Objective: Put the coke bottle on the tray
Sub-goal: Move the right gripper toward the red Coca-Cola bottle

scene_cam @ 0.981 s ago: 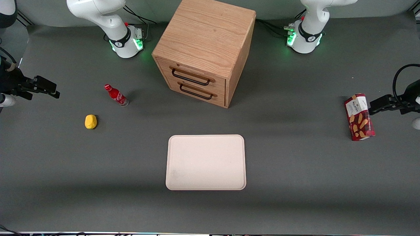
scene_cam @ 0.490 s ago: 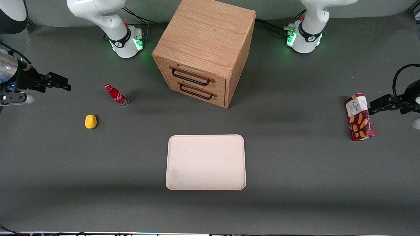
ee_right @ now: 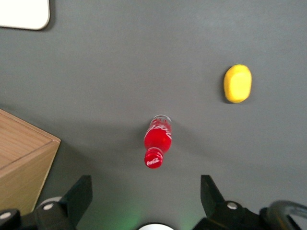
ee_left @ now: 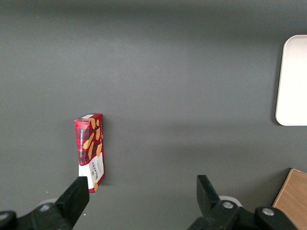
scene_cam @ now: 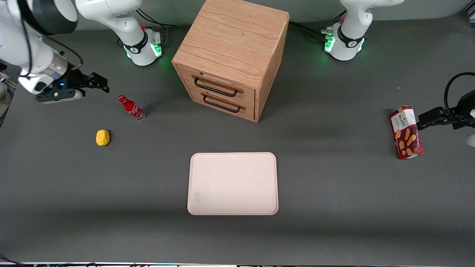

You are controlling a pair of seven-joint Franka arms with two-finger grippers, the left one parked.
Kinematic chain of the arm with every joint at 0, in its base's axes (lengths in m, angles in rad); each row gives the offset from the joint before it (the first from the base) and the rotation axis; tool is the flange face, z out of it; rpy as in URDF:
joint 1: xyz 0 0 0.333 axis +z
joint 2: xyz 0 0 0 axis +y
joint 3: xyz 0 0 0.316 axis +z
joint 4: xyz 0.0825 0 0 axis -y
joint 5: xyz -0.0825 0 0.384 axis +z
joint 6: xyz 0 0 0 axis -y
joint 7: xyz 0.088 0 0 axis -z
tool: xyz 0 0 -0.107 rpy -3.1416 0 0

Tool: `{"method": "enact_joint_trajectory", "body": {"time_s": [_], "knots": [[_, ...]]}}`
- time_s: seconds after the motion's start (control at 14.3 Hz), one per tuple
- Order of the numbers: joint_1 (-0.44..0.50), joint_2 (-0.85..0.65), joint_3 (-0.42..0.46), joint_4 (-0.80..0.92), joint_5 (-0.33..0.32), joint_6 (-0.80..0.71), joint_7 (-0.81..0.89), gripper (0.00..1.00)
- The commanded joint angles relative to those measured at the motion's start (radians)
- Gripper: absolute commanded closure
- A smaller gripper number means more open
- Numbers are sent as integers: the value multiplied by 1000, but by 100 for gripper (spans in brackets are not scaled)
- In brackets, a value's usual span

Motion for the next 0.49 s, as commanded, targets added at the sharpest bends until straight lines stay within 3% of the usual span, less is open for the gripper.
{"method": "enact_joint_trajectory", "body": {"time_s": [0.0, 0.42], "knots": [[7, -40, 19, -127, -23, 112, 19, 0], [7, 0, 21, -247, -56, 284, 19, 0]]}}
